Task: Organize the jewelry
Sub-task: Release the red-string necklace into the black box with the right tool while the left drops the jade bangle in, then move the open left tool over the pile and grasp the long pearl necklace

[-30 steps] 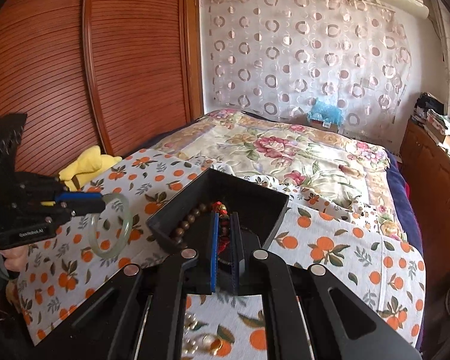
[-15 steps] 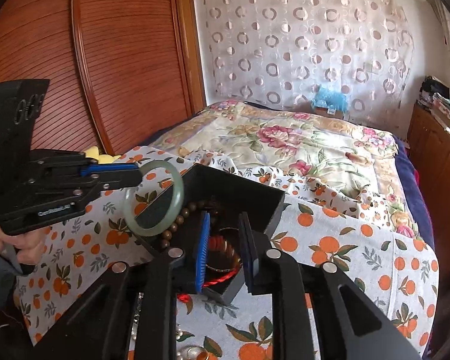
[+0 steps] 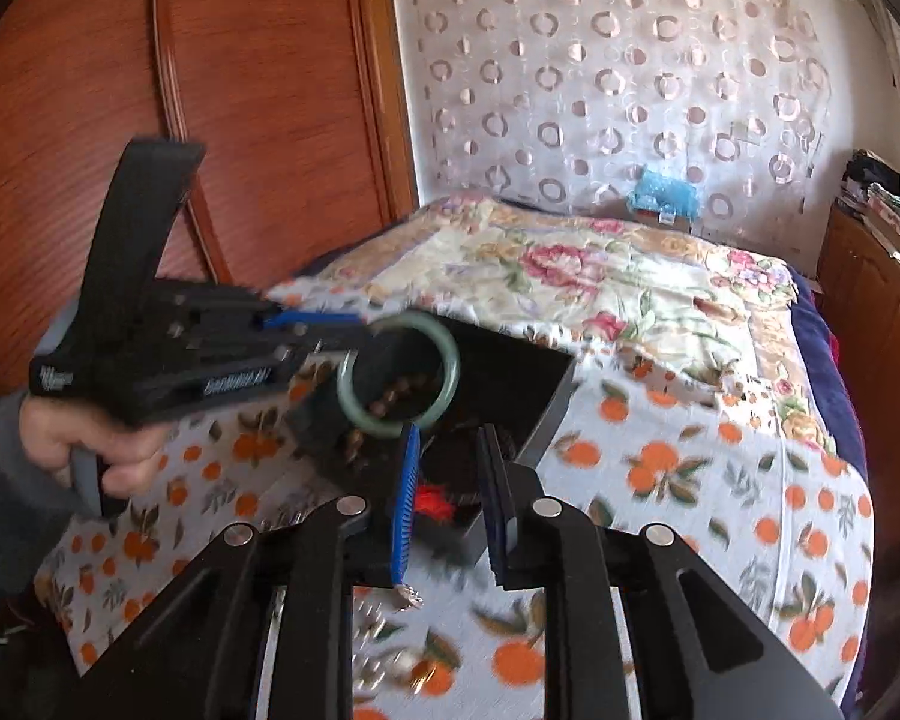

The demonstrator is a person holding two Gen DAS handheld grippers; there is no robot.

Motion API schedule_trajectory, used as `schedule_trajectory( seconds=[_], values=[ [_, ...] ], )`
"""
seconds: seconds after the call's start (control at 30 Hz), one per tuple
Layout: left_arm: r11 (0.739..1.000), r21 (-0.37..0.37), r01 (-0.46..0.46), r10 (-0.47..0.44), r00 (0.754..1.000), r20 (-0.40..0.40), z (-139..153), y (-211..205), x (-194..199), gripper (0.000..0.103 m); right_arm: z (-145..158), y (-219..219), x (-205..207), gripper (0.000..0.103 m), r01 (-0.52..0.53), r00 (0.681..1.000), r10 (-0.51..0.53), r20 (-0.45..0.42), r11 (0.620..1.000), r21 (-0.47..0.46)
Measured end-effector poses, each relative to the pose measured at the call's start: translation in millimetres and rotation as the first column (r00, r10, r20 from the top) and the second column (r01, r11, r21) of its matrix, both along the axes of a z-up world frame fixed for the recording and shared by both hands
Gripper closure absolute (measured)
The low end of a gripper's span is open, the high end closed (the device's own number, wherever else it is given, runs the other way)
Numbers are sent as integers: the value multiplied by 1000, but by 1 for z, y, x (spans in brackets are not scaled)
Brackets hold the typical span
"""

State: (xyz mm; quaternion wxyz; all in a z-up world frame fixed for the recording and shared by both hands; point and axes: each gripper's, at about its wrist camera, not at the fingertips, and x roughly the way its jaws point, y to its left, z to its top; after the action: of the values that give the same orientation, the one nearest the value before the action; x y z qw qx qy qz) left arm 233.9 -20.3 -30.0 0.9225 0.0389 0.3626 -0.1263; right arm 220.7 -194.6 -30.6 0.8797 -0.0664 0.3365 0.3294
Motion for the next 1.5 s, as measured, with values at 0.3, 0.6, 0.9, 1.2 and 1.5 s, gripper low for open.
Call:
schedule_trajectory(
  seconds=[0.3,0.6,0.9,1.2,1.5],
  values=[
    [1000,-2,15,-15,1000,-14,-1,-3,1,96,-8,-12,-12,81,30,999,-30,-33,1000,5],
    [1000,-17,26,-26,1000,12,12,1,-29,79,-28,-27,-23,81,47,996,-48,-74,999,-17],
    [999,-27,19,-20,999,-37,-11,19,-90,78,-50,-28,-46,81,59,992,-61,-109,998,-22],
    [996,-72,46,-53,994,-97,-40,15,-136,78,-52,-15,-73,81,44,995,-45,-92,999,-10],
    [997,-61,46,-54,990,-131,-60,1,-144,78,-57,-6,-94,81,24,996,-28,-81,999,-48]
  ],
)
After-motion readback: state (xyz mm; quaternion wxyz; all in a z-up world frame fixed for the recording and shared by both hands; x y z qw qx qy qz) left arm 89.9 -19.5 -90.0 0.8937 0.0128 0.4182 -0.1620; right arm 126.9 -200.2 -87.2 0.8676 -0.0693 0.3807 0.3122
